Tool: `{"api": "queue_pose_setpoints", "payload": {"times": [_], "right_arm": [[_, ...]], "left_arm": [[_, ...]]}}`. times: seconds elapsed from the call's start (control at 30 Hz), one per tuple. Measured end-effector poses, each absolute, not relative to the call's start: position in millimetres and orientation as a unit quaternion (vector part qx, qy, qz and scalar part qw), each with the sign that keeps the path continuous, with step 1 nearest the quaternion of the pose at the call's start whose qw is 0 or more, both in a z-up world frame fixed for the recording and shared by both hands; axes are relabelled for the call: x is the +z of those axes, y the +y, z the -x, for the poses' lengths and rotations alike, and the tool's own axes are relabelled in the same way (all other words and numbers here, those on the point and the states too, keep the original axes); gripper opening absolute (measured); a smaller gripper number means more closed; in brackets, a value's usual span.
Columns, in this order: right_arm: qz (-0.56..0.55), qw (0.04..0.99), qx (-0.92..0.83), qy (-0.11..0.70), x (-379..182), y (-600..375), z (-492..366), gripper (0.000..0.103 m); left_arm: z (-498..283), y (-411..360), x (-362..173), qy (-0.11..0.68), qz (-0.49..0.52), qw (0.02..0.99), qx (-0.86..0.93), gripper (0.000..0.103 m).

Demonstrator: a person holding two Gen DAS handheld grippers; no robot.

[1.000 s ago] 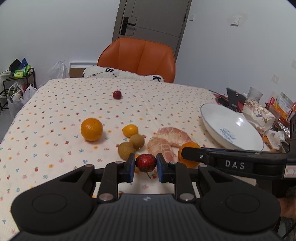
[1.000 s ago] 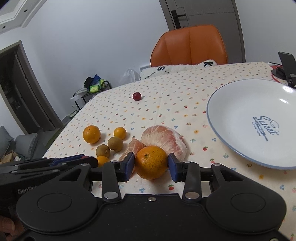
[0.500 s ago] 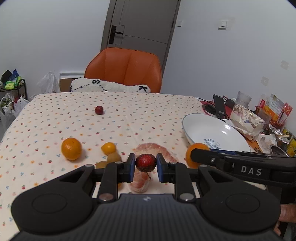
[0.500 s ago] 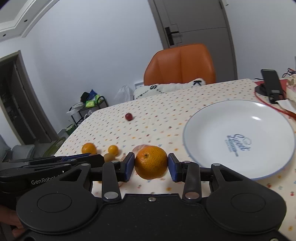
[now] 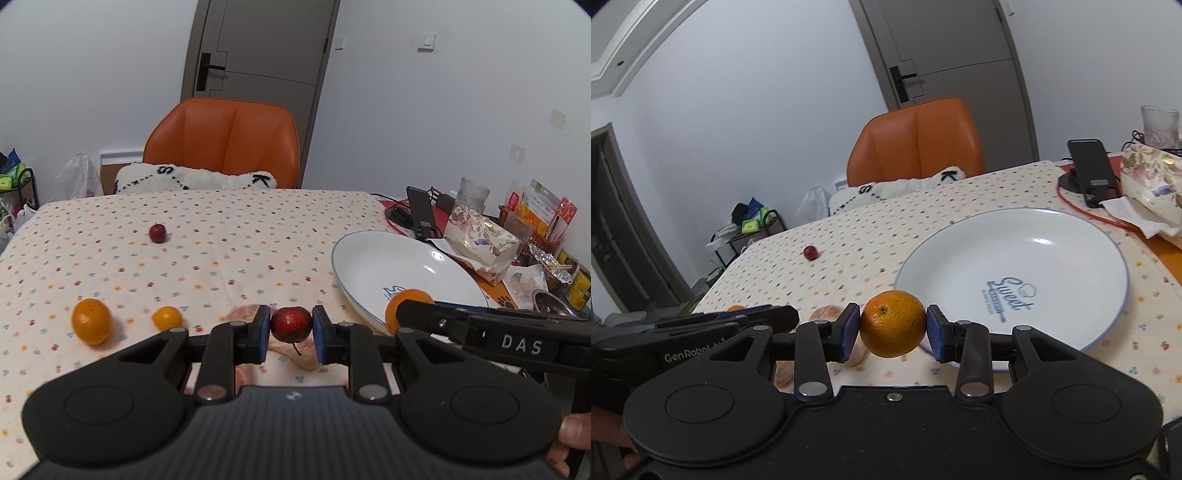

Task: Organize fruits
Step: 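Carry the orange over the white plate and open the right tool while the left tool carries the plum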

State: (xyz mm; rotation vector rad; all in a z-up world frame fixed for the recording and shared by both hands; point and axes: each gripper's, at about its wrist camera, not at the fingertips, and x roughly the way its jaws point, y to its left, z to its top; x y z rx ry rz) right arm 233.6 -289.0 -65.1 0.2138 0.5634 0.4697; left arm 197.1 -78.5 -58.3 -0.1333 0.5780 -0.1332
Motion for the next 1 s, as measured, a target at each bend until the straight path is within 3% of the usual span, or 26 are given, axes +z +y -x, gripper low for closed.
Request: {"api": "queue_pose_setpoints", "payload": {"times": [1.0], "right_arm": [[-0.149, 0.932, 0.179, 0.278, -86.0, -353.8, -254.0, 0.038]], "left_arm": [[-252.4, -164.1, -78.0, 0.308, 0.037, 0.944, -0.112, 0.023]]}}
